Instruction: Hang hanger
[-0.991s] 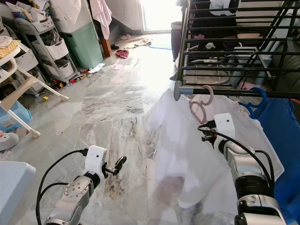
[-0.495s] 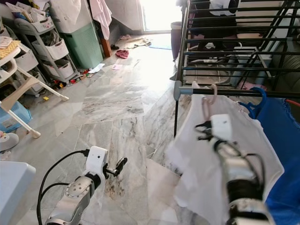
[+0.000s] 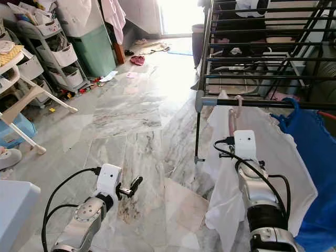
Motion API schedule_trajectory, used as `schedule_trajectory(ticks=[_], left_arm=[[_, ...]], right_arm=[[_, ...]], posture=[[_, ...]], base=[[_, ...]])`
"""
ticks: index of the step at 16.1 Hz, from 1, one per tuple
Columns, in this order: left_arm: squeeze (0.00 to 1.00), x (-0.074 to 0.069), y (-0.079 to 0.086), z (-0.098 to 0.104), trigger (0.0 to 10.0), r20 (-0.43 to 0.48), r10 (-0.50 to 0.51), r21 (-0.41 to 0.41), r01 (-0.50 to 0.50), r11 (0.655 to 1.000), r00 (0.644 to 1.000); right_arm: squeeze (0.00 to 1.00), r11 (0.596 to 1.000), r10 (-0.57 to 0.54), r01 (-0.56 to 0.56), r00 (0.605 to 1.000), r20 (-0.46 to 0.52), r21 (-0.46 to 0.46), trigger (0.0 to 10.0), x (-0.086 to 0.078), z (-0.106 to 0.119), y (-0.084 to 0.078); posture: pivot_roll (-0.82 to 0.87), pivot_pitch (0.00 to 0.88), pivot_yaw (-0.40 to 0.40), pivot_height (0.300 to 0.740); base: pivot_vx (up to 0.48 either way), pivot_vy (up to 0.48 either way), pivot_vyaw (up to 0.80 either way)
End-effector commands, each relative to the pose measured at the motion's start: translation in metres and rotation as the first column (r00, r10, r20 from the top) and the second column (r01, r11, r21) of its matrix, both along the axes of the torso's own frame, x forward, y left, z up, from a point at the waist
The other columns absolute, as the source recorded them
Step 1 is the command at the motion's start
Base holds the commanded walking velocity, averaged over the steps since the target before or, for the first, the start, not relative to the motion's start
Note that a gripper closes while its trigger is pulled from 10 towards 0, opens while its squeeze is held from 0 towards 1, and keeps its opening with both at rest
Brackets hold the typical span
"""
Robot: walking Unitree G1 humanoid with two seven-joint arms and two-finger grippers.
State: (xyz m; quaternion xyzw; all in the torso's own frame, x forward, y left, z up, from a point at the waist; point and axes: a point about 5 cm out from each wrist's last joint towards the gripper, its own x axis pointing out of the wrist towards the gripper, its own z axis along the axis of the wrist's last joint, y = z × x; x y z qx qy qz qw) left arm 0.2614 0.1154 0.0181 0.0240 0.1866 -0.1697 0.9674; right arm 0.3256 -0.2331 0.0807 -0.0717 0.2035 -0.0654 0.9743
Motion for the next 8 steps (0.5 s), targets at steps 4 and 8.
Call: schedule_trajectory(ticks=[4, 8], left_arm=[[0.00, 0.009, 0.006, 0.014, 10.0, 0.097, 0.036, 0.009, -0.037, 0.999, 0.995], [0.00, 0.009, 0.005, 0.013, 10.0, 0.098, 0.024, 0.007, -0.025, 1.000, 0.995]], right_arm=[[0.00, 0.998, 0.060, -0.054, 0.963, 0.264, -0.027, 2.1, 0.002, 0.042, 0.016], [0.00, 0.993, 0.106, -0.087, 0.957, 0.270, -0.082, 10.0, -0.017, 0.037, 0.014]], posture=[[-0.15, 0.000, 0.121, 0.740], [-0.16, 0.000, 0.125, 0.740]], base=[[0.000, 0.000, 0.00], [0.000, 0.000, 0.00]])
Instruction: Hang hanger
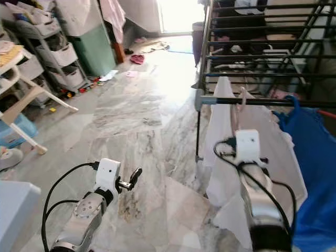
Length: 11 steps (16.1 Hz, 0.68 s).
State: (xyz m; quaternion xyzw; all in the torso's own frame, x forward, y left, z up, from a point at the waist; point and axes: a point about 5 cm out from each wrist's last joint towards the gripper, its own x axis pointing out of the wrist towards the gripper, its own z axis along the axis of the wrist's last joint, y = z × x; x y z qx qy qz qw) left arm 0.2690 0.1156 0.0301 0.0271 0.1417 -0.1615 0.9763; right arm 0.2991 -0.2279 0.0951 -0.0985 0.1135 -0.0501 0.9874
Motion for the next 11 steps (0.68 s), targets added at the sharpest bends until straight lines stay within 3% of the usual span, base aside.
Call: schedule_trajectory(ticks=[1, 3, 6, 11], left_arm=[[0.00, 0.001, 0.003, 0.001, 10.0, 0.011, 0.000, 0.003, 0.000, 1.000, 1.000], [0.00, 0.001, 0.004, 0.003, 10.0, 0.031, 0.005, -0.012, -0.005, 1.000, 1.000], [0.00, -0.002, 0.007, 0.001, 10.0, 0.038, 0.038, 0.018, -0.039, 0.999, 0.999], [0.00, -0.007, 0.005, -0.005, 10.0, 0.028, 0.051, 0.039, -0.052, 0.998, 0.998]], right_arm=[[0.00, 0.999, 0.044, -0.043, 0.995, 0.085, -0.022, 10.0, -0.003, 0.014, 0.008], [0.00, 0.994, 0.076, -0.070, 0.994, 0.081, -0.083, 10.0, -0.018, 0.004, 0.016], [0.00, 0.998, 0.038, -0.035, 0.998, 0.055, -0.048, 10.0, -0.036, -0.013, 0.025], [0.00, 0.997, 0.064, -0.063, 0.998, 0.013, -0.039, 10.0, -0.045, -0.032, 0.029]], posture=[[-0.16, 0.000, 0.124, 0.740], [-0.17, 0.000, 0.125, 0.740], [-0.17, 0.000, 0.125, 0.740], [-0.17, 0.000, 0.119, 0.740]], base=[[0.000, 0.000, 0.00], [0.000, 0.000, 0.00], [0.000, 0.000, 0.00], [0.000, 0.000, 0.00]])
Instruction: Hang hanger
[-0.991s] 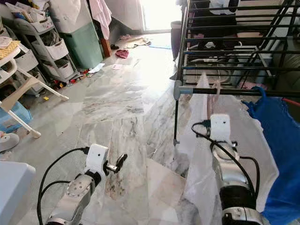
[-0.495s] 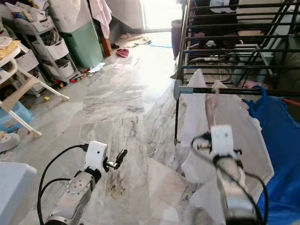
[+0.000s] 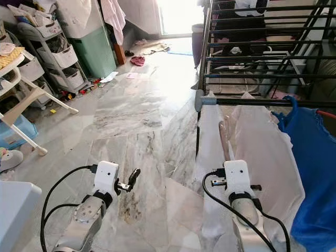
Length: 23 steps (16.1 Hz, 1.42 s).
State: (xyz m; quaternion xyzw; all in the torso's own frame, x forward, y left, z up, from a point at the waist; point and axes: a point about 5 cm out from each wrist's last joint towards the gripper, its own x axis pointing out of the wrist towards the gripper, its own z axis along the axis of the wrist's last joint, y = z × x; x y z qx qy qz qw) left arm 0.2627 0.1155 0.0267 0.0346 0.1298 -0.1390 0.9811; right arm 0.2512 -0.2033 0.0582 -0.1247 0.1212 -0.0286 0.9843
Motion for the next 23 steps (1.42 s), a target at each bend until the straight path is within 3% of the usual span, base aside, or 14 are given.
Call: schedule_trajectory(ticks=[1, 5, 10, 12, 15, 23], left_arm=[[0.00, 0.000, 0.005, -0.002, 10.0, -0.001, 0.021, 0.026, -0.021, 0.999, 1.000], [0.00, -0.002, 0.007, -0.006, 10.0, 0.008, 0.117, 0.030, -0.118, 0.993, 0.993], [0.00, -0.004, 0.022, -0.004, 10.0, 0.049, 0.211, 0.056, -0.214, 0.975, 0.976], [0.00, -0.009, 0.030, -0.005, 10.0, 0.055, 0.240, 0.071, -0.244, 0.967, 0.969], [0.00, -0.016, 0.033, -0.010, 10.0, 0.025, 0.249, 0.096, -0.250, 0.963, 0.968], [0.00, -0.003, 0.034, -0.002, 10.0, 0.025, 0.211, 0.138, -0.213, 0.967, 0.977]], right_arm=[[0.00, 0.999, 0.032, -0.032, 0.999, 0.023, 0.007, 10.0, 0.003, 0.003, 0.004], [0.00, 0.994, 0.105, -0.106, 0.994, -0.025, -0.035, 10.0, 0.013, -0.001, 0.006], [0.00, 0.973, 0.226, -0.229, 0.972, -0.069, -0.037, 10.0, 0.032, -0.007, 0.034], [0.00, 0.963, 0.266, -0.269, 0.961, -0.079, -0.024, 10.0, 0.033, -0.011, 0.045], [0.00, 0.975, 0.209, -0.202, 0.975, -0.072, 0.092, 10.0, 0.034, -0.013, 0.047], [0.00, 0.980, 0.139, -0.123, 0.985, -0.101, 0.153, 10.0, 0.022, -0.024, 0.046]], posture=[[-0.17, 0.000, 0.111, 0.740], [-0.13, 0.000, 0.024, 0.740], [-0.03, 0.000, -0.077, 0.740], [-0.01, 0.000, -0.073, 0.740], [-0.02, 0.000, -0.022, 0.740], [-0.04, 0.000, 0.051, 0.740]], base=[[0.000, 0.000, 0.00], [0.000, 0.000, 0.00], [0.000, 0.000, 0.00], [0.000, 0.000, 0.00], [0.000, 0.000, 0.00], [-0.102, 0.000, 0.00]])
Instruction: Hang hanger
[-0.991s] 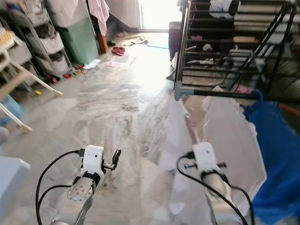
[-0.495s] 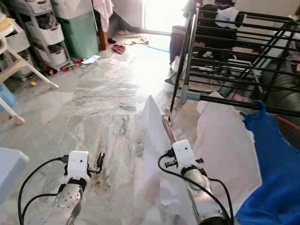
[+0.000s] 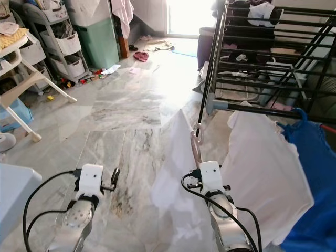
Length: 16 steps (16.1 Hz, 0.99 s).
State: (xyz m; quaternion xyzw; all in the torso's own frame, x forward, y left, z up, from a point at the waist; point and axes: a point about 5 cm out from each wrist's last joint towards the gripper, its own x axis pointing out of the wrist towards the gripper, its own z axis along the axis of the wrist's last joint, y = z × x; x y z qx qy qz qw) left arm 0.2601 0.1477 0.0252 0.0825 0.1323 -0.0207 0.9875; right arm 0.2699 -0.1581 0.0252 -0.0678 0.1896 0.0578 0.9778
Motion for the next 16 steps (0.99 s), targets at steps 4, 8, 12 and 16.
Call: schedule_trajectory(ticks=[4, 8, 12, 16], left_arm=[[0.00, -0.0016, 0.0028, -0.0001, 10.0, -0.012, 0.007, 0.013, -0.007, 1.000, 1.000], [0.00, -0.0047, -0.0015, -0.0021, 10.0, -0.024, -0.004, 0.008, 0.004, 1.000, 1.000], [0.00, -0.0058, 0.0005, -0.0026, 10.0, -0.029, -0.011, 0.016, 0.011, 1.000, 1.000], [0.00, -0.0044, 0.0002, -0.0015, 10.0, -0.031, -0.028, 0.027, 0.029, 0.999, 0.999]], right_arm=[[0.00, 1.000, -0.017, 0.017, 0.999, 0.040, 0.003, 10.0, 0.0068, 0.0103, -0.0024], [0.00, 1.000, -0.020, 0.020, 0.999, 0.036, -0.011, 10.0, 0.0079, 0.0104, -0.0060], [0.00, 1.000, -0.020, 0.020, 0.999, 0.030, -0.009, 10.0, 0.0057, 0.0097, -0.0036], [0.00, 1.000, -0.027, 0.027, 0.999, 0.029, -0.004, 10.0, 0.0054, 0.0096, -0.0031]], posture=[[-0.04, 0.000, 0.047, 0.740], [-0.04, 0.000, 0.047, 0.740], [-0.05, 0.000, 0.058, 0.740], [-0.05, 0.000, 0.073, 0.740]], base=[[-0.330, 0.000, 0.00], [-0.367, 0.000, 0.00], [-0.364, 0.000, 0.00], [-0.364, 0.000, 0.00]])
